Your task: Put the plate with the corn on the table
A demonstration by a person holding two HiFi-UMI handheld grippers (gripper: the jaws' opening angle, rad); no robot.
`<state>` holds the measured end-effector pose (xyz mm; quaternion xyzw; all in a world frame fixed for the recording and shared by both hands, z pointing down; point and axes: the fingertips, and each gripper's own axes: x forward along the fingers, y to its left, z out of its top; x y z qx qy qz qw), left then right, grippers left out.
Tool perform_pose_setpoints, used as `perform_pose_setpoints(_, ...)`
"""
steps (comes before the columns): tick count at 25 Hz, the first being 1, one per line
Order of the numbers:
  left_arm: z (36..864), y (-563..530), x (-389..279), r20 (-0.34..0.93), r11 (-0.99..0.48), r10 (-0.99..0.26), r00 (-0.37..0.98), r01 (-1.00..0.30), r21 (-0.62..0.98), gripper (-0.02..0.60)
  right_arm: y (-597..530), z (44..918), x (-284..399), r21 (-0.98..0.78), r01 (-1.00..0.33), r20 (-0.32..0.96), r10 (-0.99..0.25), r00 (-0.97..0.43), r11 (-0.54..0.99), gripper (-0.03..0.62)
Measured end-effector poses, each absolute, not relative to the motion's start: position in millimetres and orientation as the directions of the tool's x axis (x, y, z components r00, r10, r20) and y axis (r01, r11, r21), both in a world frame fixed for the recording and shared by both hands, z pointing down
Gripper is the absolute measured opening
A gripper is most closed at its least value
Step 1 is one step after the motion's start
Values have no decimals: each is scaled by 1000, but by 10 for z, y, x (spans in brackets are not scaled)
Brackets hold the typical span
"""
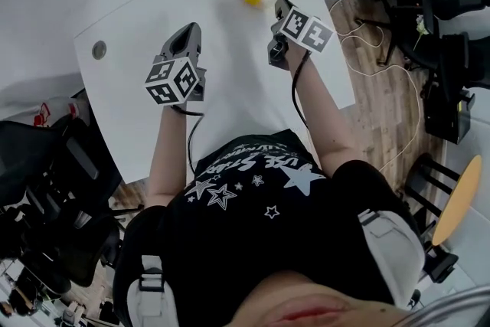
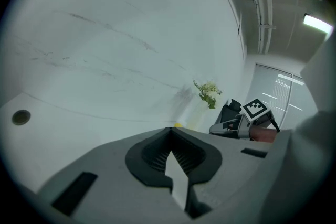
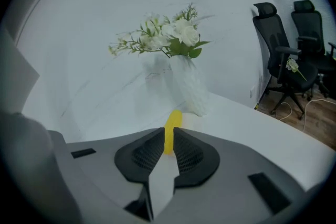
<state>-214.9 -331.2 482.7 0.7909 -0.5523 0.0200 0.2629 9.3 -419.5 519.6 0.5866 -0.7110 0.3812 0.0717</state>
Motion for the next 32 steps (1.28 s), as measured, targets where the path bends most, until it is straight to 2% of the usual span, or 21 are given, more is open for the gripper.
perform_pose_setpoints(14, 4518, -2591, -2208, 262, -338, -858, 441, -870, 358, 6, -3082, 4857, -16, -391, -911, 498, -803, -327, 129, 9)
perform_pose_setpoints(23, 4499, -2122, -1964, 273, -301, -874, 403, -887, 350, 6, -2764, 4708, 6, -415, -877, 457, -777, -432, 243, 6)
perform_pose_setpoints(32, 4355, -1568, -1525, 273, -239, -902, 334, -914, 327, 6, -2224, 4666, 383, -431, -839, 450, -727, -518, 331, 6)
